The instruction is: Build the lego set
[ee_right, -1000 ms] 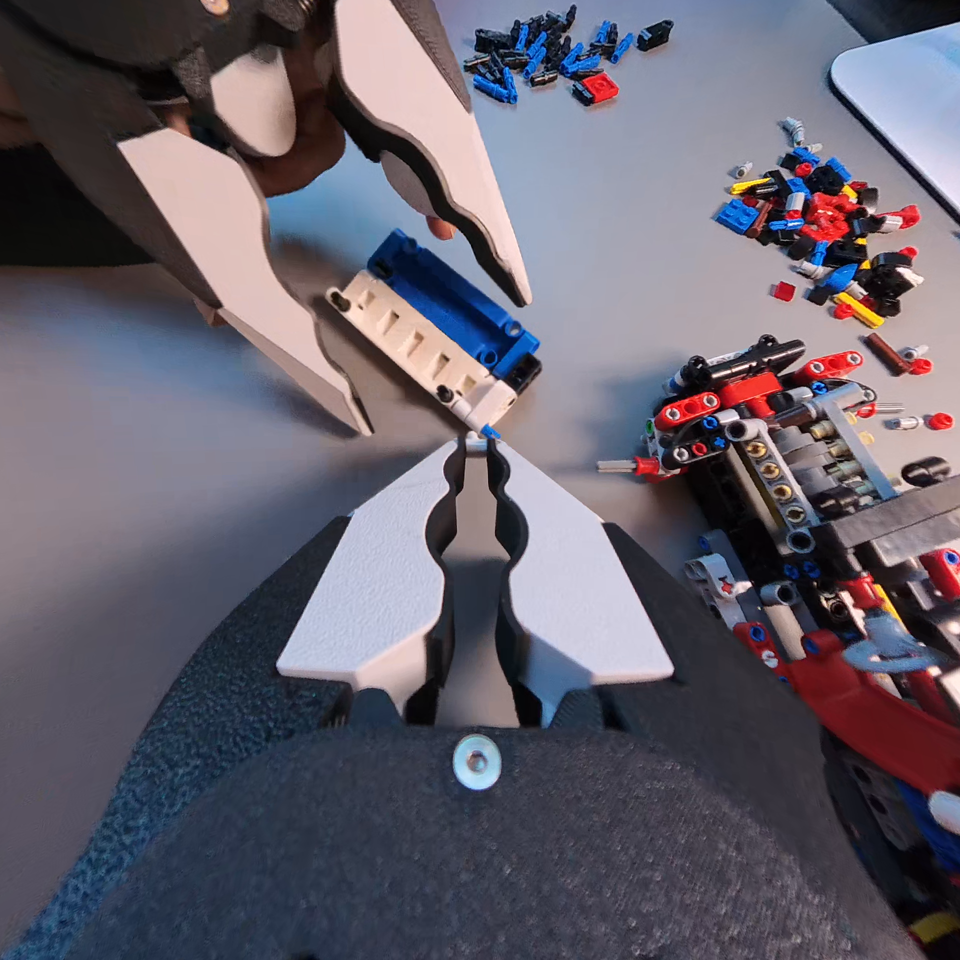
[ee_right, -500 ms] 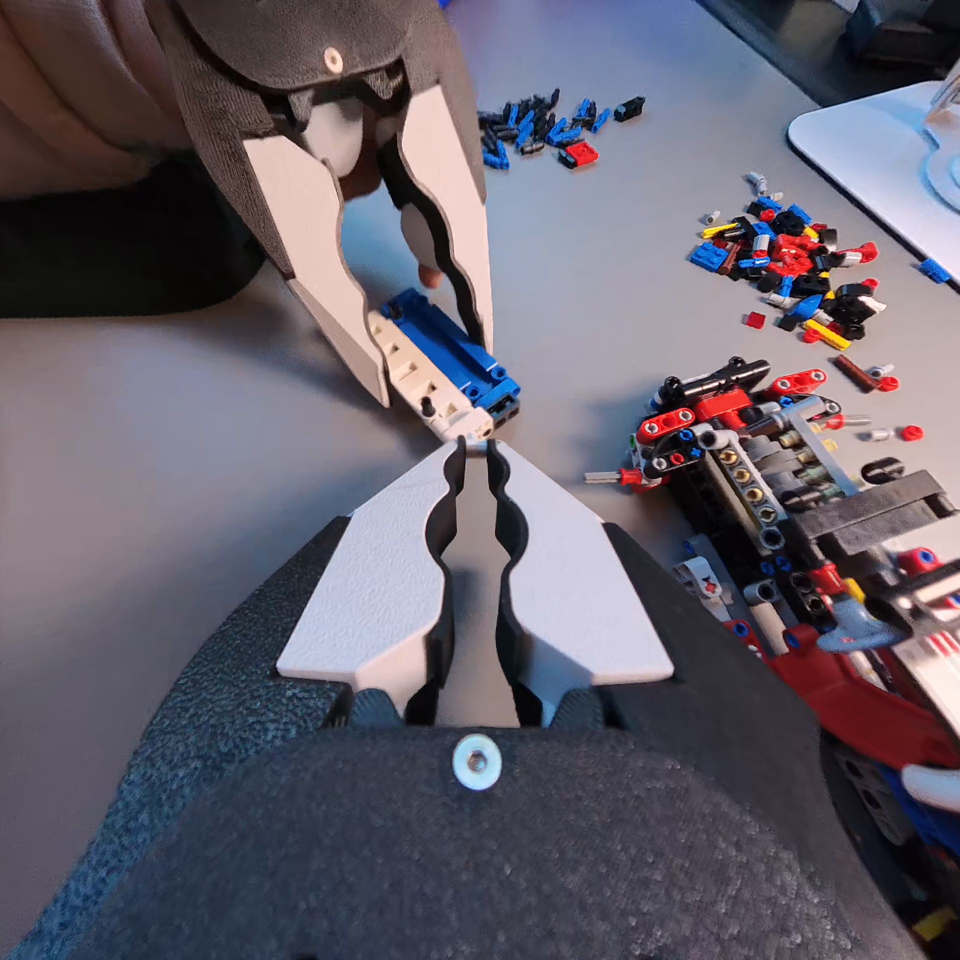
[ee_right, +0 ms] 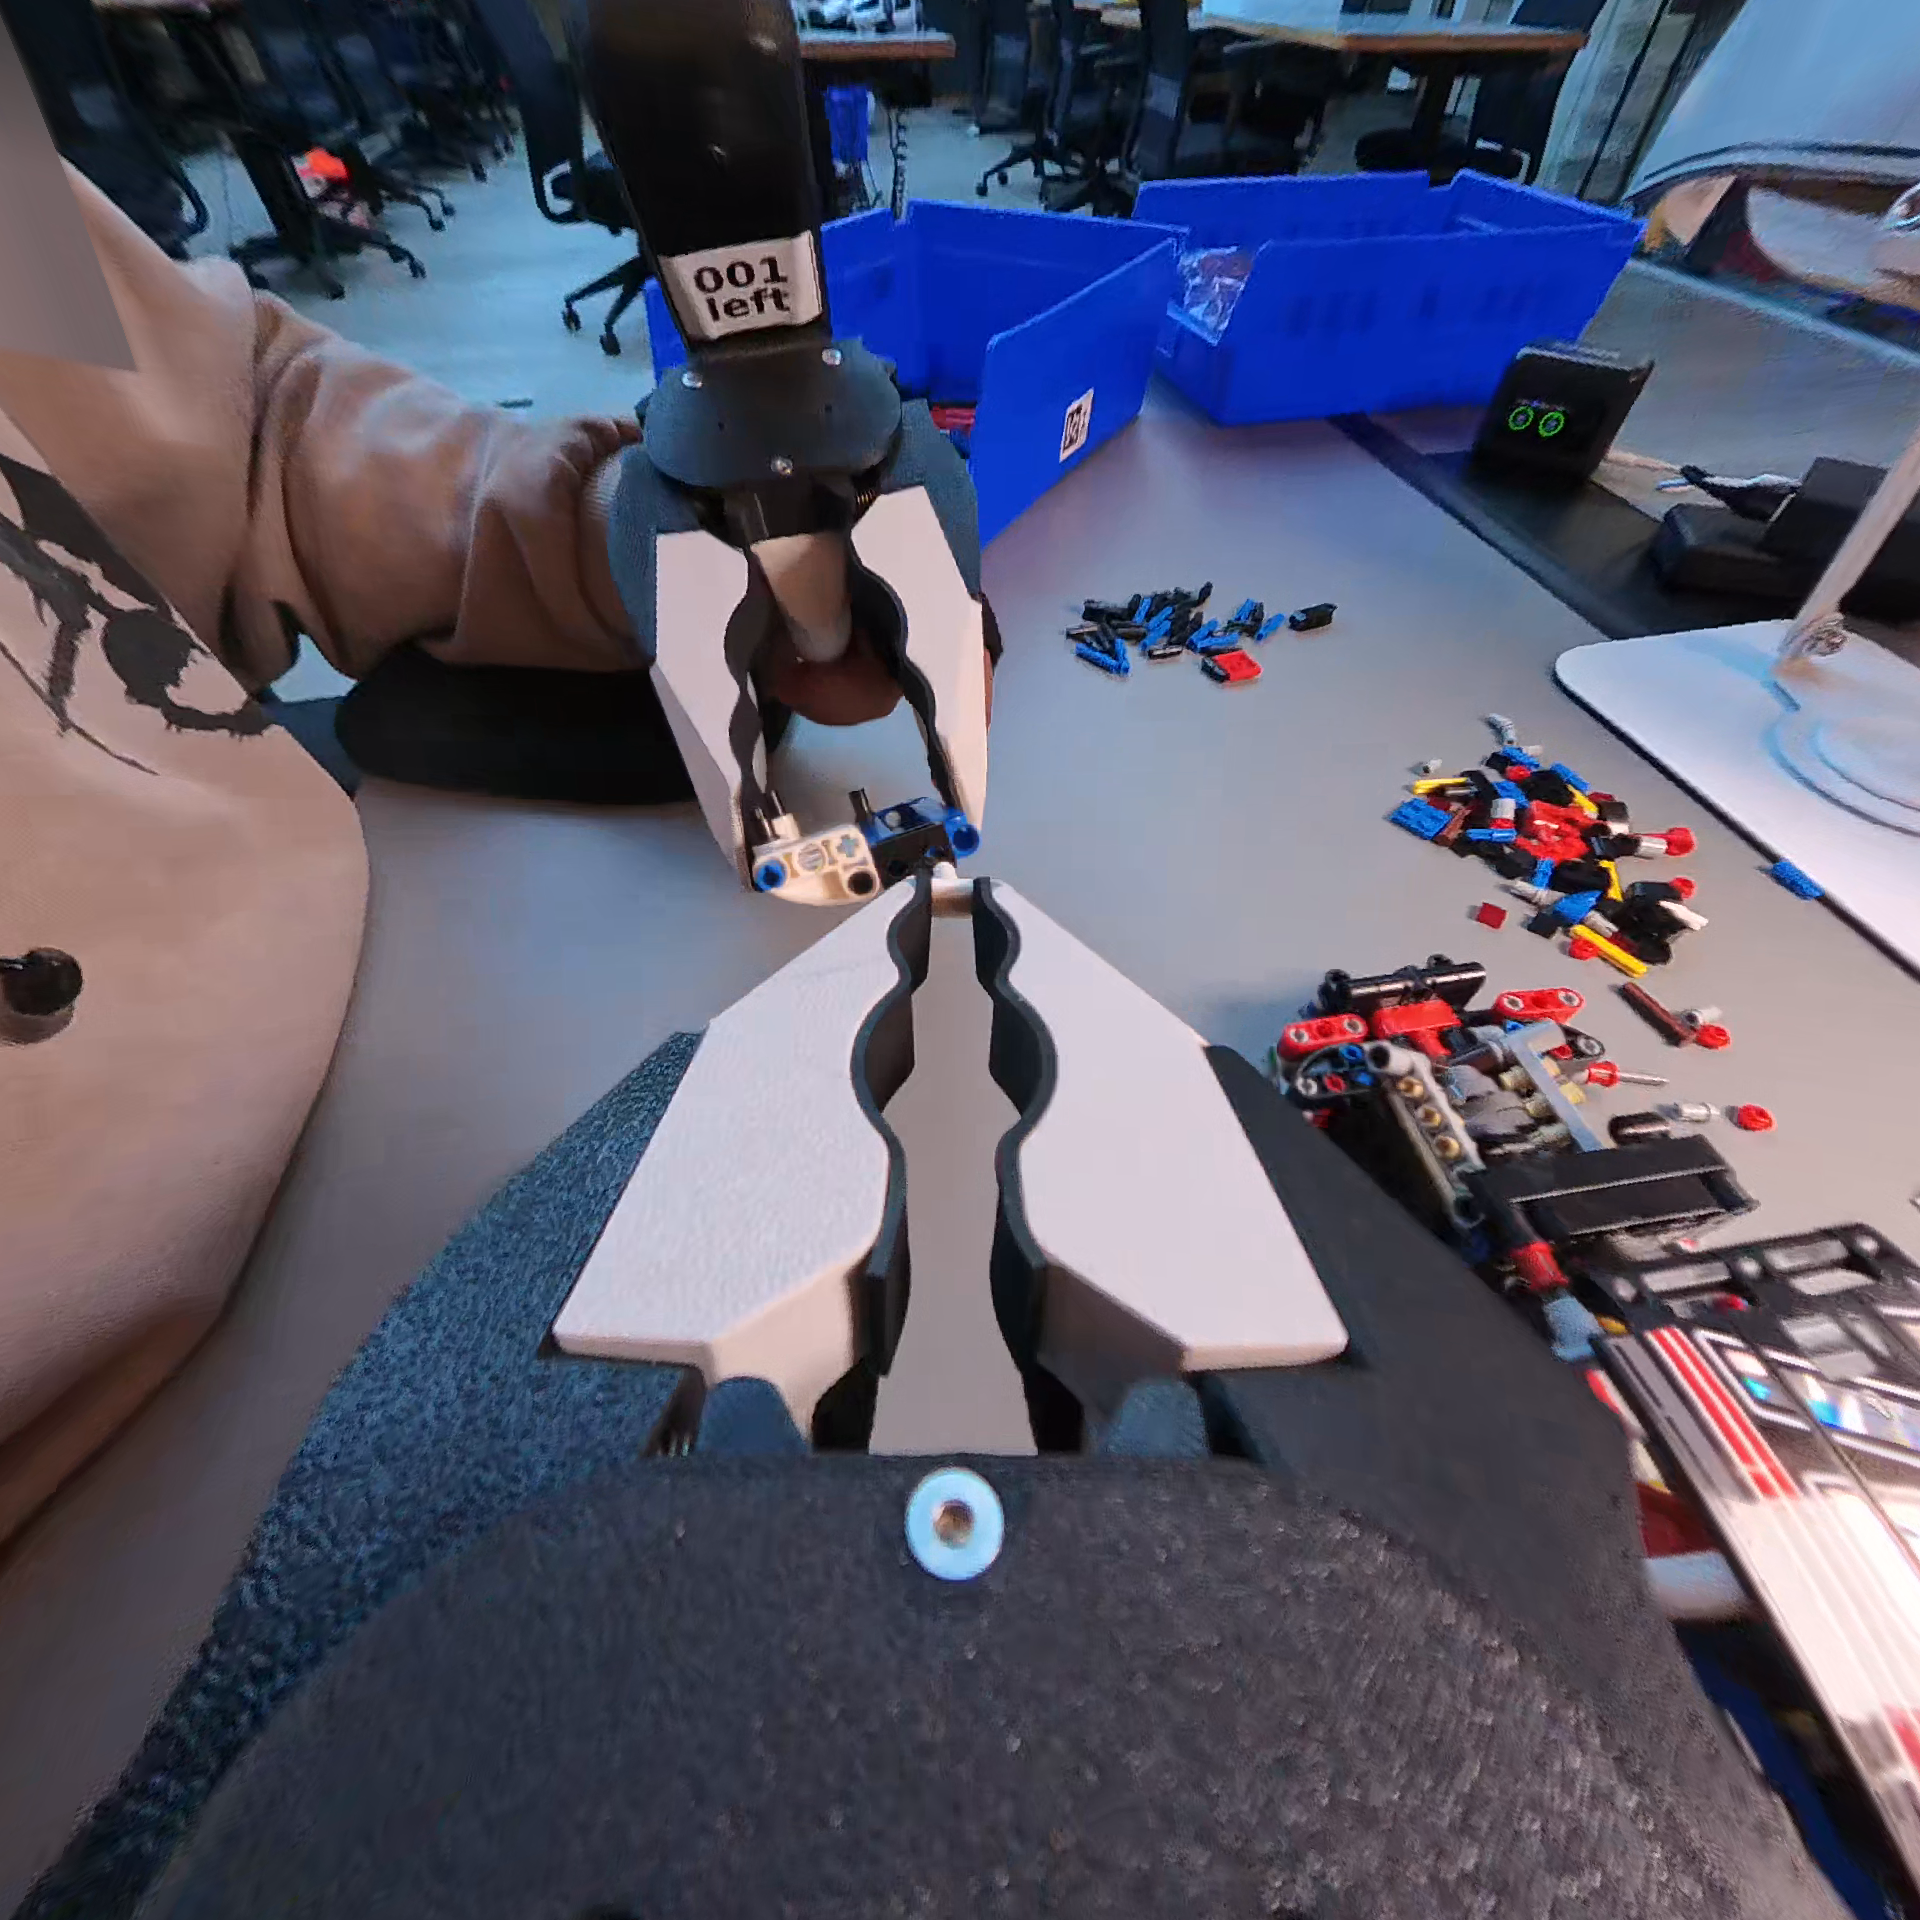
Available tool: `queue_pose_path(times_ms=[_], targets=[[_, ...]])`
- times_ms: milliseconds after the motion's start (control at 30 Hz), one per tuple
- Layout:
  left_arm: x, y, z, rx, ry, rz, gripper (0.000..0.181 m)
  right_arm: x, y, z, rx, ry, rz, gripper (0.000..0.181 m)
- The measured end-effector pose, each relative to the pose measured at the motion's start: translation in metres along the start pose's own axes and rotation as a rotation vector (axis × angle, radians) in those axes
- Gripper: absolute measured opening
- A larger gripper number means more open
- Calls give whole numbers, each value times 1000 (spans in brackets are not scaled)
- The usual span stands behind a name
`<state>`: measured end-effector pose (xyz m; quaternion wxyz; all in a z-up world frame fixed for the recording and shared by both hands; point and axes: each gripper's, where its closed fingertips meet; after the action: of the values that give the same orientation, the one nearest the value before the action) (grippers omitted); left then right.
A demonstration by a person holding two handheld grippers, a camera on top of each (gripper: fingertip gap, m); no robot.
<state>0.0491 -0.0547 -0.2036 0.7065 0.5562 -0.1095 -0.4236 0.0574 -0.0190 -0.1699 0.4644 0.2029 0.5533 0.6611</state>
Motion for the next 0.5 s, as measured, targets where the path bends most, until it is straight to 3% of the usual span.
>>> queue_pose_path(times_ms=[500], targets=[[11,-22,-18,-169,13,-171,50,6,-31,-11,-122,48,-68,6]])
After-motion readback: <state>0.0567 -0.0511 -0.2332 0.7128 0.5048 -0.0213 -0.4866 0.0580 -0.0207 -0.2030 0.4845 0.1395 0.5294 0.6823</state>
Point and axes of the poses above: each gripper's, where its closed fingertips meet, z back along the fingers, y out of its top, x = y × z across the jaws, and after that the axes turned 15 degrees about -z, right-handed
